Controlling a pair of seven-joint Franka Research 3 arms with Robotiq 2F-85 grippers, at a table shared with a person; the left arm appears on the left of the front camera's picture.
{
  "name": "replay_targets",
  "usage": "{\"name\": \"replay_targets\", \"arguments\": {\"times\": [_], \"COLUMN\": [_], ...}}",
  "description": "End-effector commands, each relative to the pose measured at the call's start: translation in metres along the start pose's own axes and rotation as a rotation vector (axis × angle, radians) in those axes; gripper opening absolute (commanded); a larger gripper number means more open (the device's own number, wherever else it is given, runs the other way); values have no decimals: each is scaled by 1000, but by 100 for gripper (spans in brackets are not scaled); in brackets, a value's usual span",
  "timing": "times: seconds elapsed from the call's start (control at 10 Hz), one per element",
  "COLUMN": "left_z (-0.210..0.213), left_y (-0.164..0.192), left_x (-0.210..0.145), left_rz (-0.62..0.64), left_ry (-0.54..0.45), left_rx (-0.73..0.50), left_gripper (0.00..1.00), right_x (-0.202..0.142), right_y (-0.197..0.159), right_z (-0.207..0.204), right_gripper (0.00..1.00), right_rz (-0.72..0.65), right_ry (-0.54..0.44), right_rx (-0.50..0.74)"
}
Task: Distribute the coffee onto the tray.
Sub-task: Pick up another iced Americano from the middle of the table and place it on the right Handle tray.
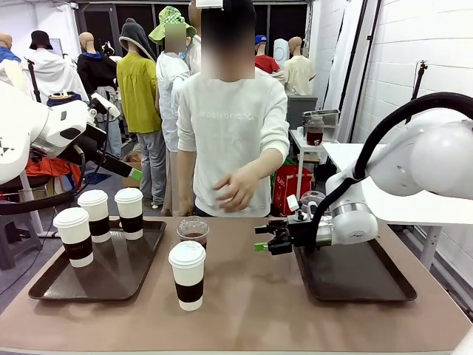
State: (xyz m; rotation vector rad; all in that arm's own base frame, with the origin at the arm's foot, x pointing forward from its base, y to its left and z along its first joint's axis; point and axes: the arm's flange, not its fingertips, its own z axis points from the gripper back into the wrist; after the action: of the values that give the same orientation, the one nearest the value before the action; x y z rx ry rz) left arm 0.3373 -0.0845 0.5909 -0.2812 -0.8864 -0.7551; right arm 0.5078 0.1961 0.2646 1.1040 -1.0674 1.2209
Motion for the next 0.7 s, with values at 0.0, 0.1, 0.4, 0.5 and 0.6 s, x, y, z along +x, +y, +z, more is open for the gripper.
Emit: {"name": "replay_targets", "arguments": {"times": [0.0, 0.1, 0.4, 0.5, 0.6], "left_z": [0, 0, 0, 0, 0], "left_y": [1, 1, 1, 1, 1], "left_x": [-1, -1, -1, -1, -1], "left_rz": [-1, -1, -1, -1, -1], "left_ry": [-3, -3, -3, -3, -3], "left_rx": [-4, -4, -4, -4, -4], "left_gripper": [100, 100, 100, 100, 100], "right_x": [-3, -3, -10, -12, -14], "right_y": [-7, -7, 1, 6, 12], "right_z": [-23, -23, 16, 34, 50], "right_gripper": [100, 100, 100, 100, 100], "right_rz": [5, 1, -27, -29, -30], "right_ry": [-3, 0, 0, 3, -2], "right_rx": [-18, -10, -34, -53, -67]}}
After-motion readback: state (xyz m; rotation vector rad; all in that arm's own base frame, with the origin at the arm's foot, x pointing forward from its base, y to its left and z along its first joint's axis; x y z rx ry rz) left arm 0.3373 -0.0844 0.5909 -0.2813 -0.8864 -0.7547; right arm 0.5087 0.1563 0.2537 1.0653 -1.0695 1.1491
